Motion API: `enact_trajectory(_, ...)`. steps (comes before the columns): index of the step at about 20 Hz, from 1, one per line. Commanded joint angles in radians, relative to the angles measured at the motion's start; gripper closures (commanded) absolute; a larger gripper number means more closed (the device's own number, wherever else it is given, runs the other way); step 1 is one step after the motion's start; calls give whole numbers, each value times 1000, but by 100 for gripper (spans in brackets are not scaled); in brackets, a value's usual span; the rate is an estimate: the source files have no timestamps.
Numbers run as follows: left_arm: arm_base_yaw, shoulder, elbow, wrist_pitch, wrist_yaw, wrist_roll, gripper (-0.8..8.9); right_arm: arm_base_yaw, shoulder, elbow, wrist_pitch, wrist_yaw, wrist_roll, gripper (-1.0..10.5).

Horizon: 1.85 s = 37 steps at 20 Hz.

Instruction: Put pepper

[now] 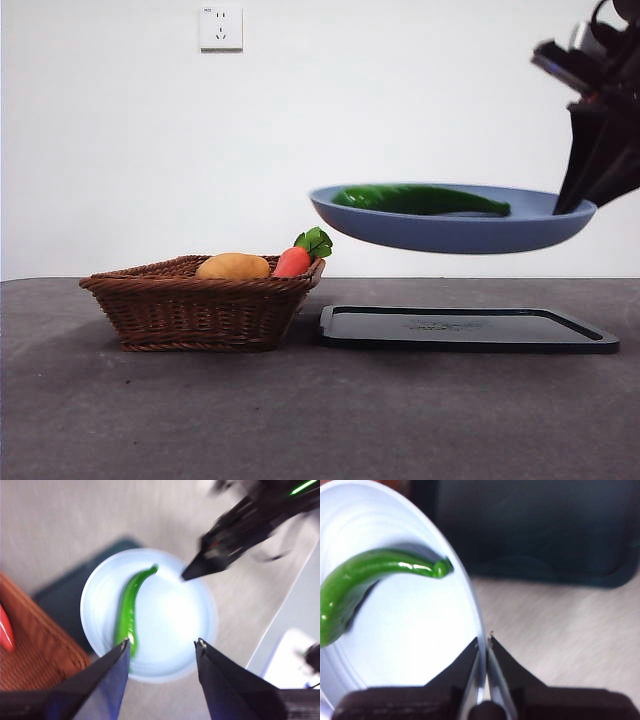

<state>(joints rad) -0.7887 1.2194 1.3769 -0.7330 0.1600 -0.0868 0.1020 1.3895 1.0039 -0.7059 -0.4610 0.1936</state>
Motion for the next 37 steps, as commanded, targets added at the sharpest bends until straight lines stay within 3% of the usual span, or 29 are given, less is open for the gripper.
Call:
enact_trajectory(1, -10, -68, 19, -10, 2, 9, 577, -31, 77, 29, 34, -5, 23, 944)
enact_trajectory(10, -10, -233, 19, -111, 2, 0, 577, -90, 448, 286, 62, -4, 31, 944)
enact_trajectory(17, -10, -232, 19, -128, -3, 0, 577, -90, 558, 343, 97, 8, 42, 944)
enact_trajectory(19, -10, -232, 19, -128, -3, 0, 577, -90, 561, 343, 95, 48, 40, 944)
enact_trajectory(24, -10, -232, 19, -129, -2, 0, 577, -89, 561, 343, 89, 48, 34, 935)
enact_trajectory(28, -10, -232, 19, -129, -3, 0, 578, -89, 561, 343, 88, 48, 34, 788)
enact_trajectory(30, -10, -232, 19, -131, -3, 0, 577, -97, 549, 343, 83, 48, 34, 787)
enact_trajectory(37, -10, -232, 19, -160, -3, 2, 581, -120, 254, 343, -45, 47, -42, 788)
